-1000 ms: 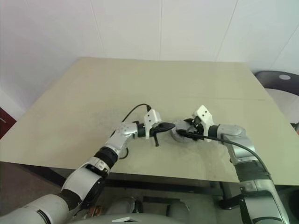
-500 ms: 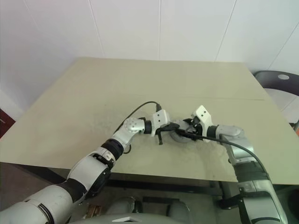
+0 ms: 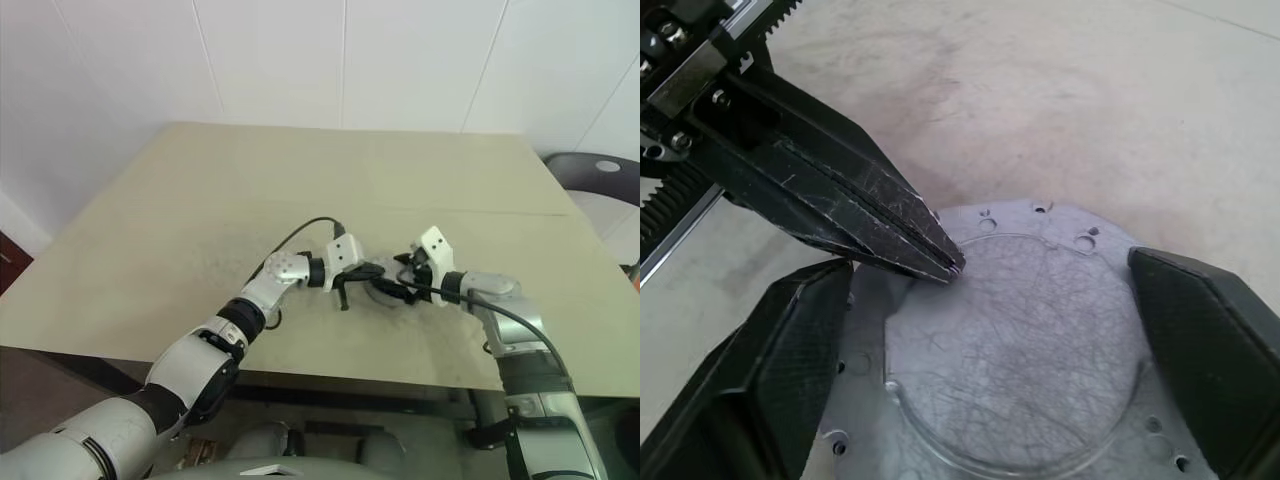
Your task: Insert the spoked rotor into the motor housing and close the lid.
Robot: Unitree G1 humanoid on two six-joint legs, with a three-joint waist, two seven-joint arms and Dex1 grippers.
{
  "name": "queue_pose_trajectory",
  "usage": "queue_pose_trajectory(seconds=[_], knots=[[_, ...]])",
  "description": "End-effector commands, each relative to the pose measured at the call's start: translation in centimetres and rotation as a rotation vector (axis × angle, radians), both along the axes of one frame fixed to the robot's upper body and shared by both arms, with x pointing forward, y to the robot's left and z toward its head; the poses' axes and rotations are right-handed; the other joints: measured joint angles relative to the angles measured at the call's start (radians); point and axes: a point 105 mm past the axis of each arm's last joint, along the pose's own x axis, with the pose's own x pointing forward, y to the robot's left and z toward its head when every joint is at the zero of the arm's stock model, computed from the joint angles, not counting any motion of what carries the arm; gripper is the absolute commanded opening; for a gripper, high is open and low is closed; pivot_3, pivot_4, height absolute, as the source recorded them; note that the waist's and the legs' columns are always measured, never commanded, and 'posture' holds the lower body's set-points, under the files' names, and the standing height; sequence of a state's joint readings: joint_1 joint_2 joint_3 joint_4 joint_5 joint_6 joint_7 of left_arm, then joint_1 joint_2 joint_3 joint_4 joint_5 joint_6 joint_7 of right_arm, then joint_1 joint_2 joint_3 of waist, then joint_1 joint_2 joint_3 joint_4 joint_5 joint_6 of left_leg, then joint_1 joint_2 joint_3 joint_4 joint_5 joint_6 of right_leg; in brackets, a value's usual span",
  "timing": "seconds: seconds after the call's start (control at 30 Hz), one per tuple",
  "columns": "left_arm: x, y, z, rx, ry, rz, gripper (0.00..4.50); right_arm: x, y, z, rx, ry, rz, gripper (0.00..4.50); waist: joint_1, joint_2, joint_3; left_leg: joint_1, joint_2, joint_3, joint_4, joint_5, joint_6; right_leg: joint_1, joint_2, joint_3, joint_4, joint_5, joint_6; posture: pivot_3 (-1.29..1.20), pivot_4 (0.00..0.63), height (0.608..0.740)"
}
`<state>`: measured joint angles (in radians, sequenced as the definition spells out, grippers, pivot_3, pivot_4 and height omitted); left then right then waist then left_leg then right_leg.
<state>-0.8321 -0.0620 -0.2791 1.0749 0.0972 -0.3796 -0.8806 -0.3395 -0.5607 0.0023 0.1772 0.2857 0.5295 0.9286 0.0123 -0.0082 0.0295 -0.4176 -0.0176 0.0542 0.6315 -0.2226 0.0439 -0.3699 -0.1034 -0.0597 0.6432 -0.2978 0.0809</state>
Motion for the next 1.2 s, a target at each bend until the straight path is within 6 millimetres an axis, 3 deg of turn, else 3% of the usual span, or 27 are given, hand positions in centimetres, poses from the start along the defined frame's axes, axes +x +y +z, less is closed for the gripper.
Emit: queue_pose_trajectory(seconds=[0.03, 0.23, 0.53, 0.9, 1.2], knots=[[-1.4, -0.7, -1.3, 0.034, 0.038, -0.055, 0.0, -0.3, 0.9, 1.0, 0.129, 0.033, 0.023, 4.47, 0.0, 0.0, 0.0, 0.0, 0.0, 0.0, 0.0, 0.0, 0.0, 0.0, 0.0, 0.0, -0.001, 0.0, 0.0, 0.0, 0.0, 0.74], [-1.5, -0.7, -1.4, 0.029, 0.046, -0.062, 0.0, -0.5, -0.1, 2.4, 0.203, 0.037, 0.024, 4.47, 0.001, 0.001, 0.0, -0.006, 0.0, -0.002, -0.002, -0.001, 0.001, -0.002, 0.0, -0.002, -0.006, 0.002, 0.003, 0.0, 0.0, 0.74], [-1.7, -0.5, -1.5, 0.028, 0.057, -0.068, 0.0, -0.6, -1.3, 2.8, 0.149, 0.01, 0.031, 4.47, 0.003, 0.001, -0.001, -0.01, -0.001, -0.002, -0.001, -0.005, 0.002, -0.004, 0.0, -0.003, -0.011, 0.002, 0.003, 0.0, 0.0, 0.74], [-2.2, -0.4, -1.7, 0.032, 0.081, -0.093, 0.0, 3.2, -4.3, 4.6, 0.138, -0.154, -0.201, 4.47, 0.001, 0.003, -0.001, -0.009, -0.001, -0.002, 0.001, -0.006, 0.002, -0.003, 0.0, -0.003, -0.011, 0.004, 0.006, 0.0, 0.0, 0.74], [-2.3, -0.5, -1.9, 0.022, 0.086, -0.086, 0.0, 2.5, -6.2, 5.3, 0.245, -0.062, -0.225, 4.47, 0.028, 0.004, -0.001, -0.009, -0.003, -0.001, 0.0, -0.007, 0.003, -0.003, -0.003, -0.003, -0.012, 0.004, 0.005, 0.0, 0.0, 0.74]])
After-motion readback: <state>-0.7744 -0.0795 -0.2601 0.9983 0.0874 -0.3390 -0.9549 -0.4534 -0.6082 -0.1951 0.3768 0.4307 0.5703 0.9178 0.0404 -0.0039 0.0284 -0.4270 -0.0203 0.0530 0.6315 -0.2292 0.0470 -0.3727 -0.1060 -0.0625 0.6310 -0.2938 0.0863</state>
